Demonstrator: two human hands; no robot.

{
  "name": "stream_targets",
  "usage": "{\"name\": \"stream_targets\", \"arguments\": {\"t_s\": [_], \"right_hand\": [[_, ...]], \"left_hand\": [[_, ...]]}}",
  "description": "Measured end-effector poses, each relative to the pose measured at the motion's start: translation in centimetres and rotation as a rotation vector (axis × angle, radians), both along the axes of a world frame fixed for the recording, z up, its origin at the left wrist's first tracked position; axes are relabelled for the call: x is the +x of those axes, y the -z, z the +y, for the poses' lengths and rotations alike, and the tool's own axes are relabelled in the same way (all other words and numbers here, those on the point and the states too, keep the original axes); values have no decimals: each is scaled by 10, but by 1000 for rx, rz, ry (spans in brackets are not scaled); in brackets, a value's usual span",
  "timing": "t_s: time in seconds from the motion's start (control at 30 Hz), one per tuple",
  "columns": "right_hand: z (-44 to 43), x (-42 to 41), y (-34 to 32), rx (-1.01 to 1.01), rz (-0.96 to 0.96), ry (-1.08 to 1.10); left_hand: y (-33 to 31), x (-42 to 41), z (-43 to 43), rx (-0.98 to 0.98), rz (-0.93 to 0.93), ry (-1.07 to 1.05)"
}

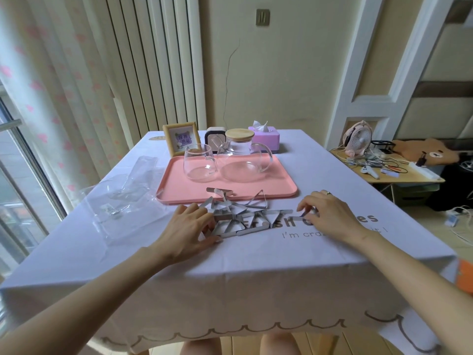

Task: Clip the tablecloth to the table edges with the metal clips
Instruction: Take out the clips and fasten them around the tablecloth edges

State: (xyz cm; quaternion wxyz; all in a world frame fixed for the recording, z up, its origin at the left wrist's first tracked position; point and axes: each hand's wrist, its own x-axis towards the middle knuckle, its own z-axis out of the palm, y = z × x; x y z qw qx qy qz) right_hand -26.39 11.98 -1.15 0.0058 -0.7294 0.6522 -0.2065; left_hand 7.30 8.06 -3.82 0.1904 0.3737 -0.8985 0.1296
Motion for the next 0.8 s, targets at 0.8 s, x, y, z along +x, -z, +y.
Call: {"name": "stream_targets", "arguments": {"t_s": [0.8], "right_hand": [[2,-50,15,-38,-35,212]], "left_hand": [[-13,-50,7,-25,140,190]]}}
